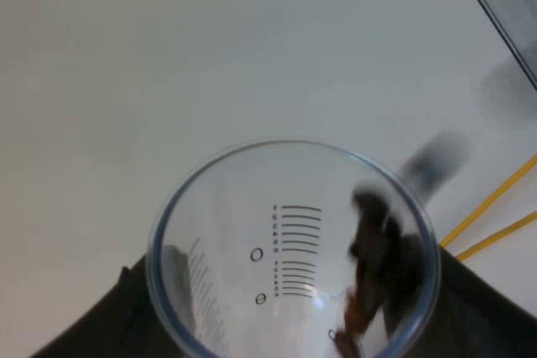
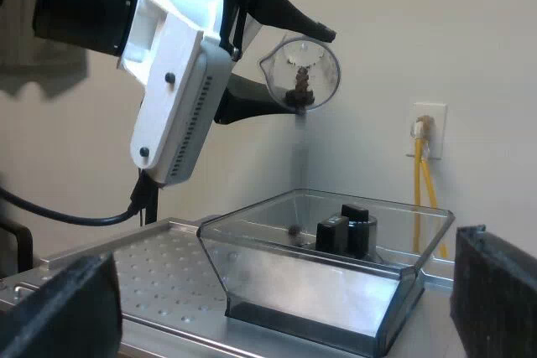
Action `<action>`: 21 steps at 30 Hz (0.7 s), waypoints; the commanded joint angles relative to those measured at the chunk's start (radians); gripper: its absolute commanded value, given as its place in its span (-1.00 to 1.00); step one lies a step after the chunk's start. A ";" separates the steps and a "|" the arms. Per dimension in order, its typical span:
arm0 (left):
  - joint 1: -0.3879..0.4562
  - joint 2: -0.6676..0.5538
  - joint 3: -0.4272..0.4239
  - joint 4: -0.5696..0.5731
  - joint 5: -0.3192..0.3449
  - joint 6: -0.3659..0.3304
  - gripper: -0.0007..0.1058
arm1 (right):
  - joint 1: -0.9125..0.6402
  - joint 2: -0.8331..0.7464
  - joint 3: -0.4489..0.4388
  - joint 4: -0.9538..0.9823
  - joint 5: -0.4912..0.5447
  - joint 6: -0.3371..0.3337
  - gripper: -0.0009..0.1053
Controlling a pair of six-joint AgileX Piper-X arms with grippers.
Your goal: Pour the beans into the coffee machine
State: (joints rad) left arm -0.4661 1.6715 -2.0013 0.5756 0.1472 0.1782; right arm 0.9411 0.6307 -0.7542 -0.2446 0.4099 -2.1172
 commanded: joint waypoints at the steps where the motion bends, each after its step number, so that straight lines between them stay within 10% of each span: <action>1: -0.008 -0.007 -0.009 -0.012 0.008 0.046 -0.97 | 0.001 -0.010 -0.008 -0.012 -0.002 -0.002 0.53; 21: -0.008 -0.007 -0.009 -0.012 0.008 0.108 -0.97 | 0.001 -0.010 -0.008 -0.012 -0.002 -0.002 0.53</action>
State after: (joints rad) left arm -0.4661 1.6715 -2.0013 0.5756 0.1472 0.2759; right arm 0.9411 0.6307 -0.7542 -0.2446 0.4099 -2.1172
